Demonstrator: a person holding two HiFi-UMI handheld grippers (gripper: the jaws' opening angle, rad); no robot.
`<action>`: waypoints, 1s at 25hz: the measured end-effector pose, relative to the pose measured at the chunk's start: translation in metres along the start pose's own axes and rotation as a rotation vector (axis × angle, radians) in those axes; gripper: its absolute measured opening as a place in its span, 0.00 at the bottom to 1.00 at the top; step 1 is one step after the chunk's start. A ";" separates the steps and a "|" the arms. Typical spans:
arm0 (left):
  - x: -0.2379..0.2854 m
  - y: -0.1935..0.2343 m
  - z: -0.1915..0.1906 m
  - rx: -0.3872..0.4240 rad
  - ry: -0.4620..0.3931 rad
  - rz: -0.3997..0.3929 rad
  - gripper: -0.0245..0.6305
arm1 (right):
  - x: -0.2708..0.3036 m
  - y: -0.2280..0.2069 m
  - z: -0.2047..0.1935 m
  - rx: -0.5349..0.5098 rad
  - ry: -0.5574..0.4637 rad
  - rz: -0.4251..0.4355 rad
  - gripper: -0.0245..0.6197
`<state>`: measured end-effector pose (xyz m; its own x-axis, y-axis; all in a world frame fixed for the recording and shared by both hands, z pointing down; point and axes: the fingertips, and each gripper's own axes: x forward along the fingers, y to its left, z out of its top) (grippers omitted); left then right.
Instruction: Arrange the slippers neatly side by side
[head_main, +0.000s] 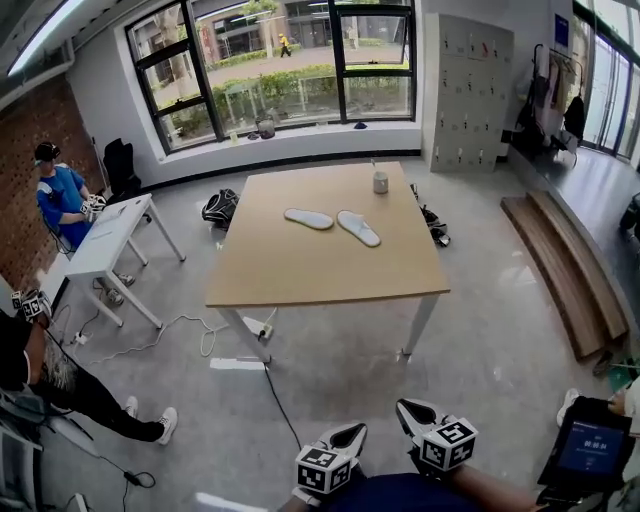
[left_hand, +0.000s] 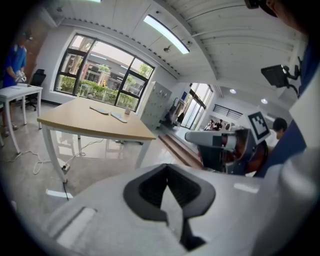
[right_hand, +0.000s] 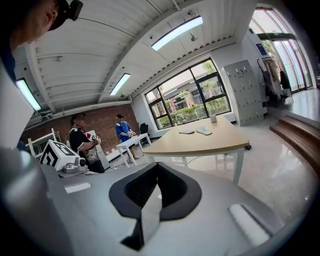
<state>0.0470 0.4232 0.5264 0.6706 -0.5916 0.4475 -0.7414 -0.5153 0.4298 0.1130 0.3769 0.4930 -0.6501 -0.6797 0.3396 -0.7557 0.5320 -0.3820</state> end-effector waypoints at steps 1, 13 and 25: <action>-0.003 0.009 0.003 -0.006 -0.005 0.003 0.04 | 0.009 0.004 0.001 -0.006 0.008 0.003 0.05; -0.012 0.072 0.011 -0.061 0.006 0.013 0.04 | 0.072 0.021 0.001 -0.009 0.067 0.018 0.05; -0.002 0.129 0.046 -0.071 -0.013 0.119 0.04 | 0.138 0.010 0.025 0.008 0.069 0.096 0.05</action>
<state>-0.0509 0.3295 0.5443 0.5771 -0.6541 0.4889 -0.8120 -0.3958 0.4289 0.0174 0.2760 0.5144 -0.7234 -0.5893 0.3596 -0.6894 0.5887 -0.4221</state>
